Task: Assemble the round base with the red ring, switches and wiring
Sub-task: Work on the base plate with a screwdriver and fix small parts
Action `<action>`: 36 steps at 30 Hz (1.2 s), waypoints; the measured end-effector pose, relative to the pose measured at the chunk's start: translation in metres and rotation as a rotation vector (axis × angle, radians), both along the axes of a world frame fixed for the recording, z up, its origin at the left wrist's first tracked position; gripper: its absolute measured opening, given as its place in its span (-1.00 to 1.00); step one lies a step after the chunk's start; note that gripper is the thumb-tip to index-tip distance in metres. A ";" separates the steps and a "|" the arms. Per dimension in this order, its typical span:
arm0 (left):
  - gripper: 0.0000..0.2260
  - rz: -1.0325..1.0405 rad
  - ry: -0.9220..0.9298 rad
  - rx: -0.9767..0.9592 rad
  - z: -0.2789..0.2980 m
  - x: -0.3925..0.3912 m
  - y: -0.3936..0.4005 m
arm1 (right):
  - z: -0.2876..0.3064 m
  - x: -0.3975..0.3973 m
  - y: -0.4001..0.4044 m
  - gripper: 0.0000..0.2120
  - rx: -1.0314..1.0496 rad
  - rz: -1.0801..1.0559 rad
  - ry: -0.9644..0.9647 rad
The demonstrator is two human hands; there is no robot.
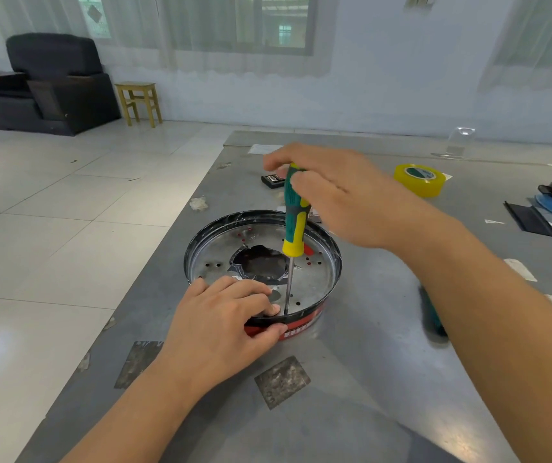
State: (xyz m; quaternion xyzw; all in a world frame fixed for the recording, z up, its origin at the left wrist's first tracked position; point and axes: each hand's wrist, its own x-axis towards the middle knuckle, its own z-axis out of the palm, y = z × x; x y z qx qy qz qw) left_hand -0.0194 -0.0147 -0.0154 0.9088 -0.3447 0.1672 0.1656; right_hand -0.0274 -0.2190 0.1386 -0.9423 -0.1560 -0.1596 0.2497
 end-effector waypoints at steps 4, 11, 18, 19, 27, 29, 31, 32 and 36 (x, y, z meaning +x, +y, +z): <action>-0.71 -0.001 0.000 -0.006 0.000 -0.001 0.001 | -0.002 0.000 -0.009 -0.72 0.305 0.211 0.202; -0.71 0.011 0.016 0.008 0.002 -0.002 0.000 | -0.013 0.000 0.002 -0.62 0.027 -0.015 -0.197; -0.68 0.008 0.023 -0.008 0.000 -0.001 0.001 | -0.006 -0.003 -0.006 -0.80 0.337 0.266 0.128; -0.67 0.006 0.018 -0.016 0.000 -0.002 0.000 | -0.007 -0.004 -0.001 -0.87 0.286 0.209 0.039; -0.74 0.010 0.021 -0.019 -0.001 -0.001 0.001 | -0.002 -0.001 0.006 -0.63 0.280 0.103 0.142; -0.69 0.015 0.020 -0.020 -0.001 -0.002 0.000 | 0.004 -0.003 -0.001 -0.69 0.268 0.142 0.195; -0.66 0.014 0.024 -0.017 0.001 -0.003 0.000 | 0.008 -0.005 -0.006 -0.80 0.202 0.118 0.149; -0.66 0.014 0.028 -0.010 0.002 -0.003 0.000 | 0.009 -0.006 -0.005 -0.86 0.177 0.083 0.104; -0.76 0.017 0.044 0.011 0.003 -0.003 0.001 | 0.004 -0.006 0.002 -0.56 -0.198 -0.093 -0.245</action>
